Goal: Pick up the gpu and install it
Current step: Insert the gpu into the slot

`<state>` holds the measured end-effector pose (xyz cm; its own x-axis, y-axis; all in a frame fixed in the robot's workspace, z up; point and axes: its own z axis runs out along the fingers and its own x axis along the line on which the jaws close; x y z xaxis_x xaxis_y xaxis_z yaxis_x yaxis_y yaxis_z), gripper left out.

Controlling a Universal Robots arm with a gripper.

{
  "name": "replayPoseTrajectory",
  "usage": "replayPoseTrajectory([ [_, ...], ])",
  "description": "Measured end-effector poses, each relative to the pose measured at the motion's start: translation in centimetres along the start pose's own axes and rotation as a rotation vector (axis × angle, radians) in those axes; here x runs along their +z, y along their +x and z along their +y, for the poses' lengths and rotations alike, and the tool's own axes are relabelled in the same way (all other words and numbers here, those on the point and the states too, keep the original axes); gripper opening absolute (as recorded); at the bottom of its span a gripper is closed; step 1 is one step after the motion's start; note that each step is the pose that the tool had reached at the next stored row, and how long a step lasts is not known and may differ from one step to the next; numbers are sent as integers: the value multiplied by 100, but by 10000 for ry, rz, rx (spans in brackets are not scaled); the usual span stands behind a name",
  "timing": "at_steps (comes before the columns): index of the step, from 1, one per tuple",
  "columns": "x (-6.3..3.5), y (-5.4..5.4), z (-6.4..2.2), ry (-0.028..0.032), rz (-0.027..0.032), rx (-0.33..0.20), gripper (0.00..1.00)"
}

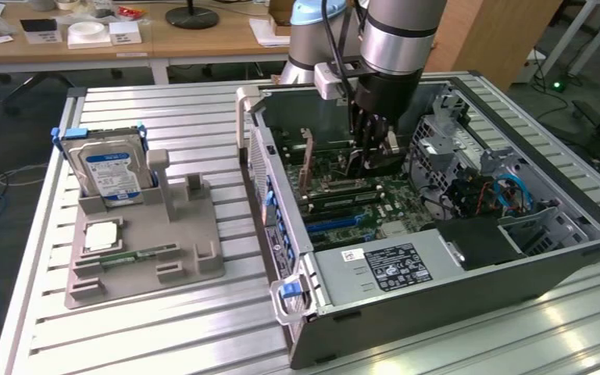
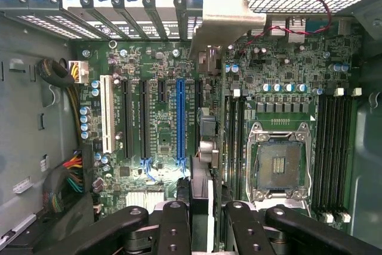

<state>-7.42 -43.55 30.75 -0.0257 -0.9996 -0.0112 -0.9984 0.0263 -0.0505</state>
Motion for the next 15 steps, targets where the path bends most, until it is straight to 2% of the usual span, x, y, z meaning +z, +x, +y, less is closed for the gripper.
replayPoseTrajectory([
  [10,28,7,36,-1,1,-2,27],
  [15,56,84,36,1,-1,-1,27],
])
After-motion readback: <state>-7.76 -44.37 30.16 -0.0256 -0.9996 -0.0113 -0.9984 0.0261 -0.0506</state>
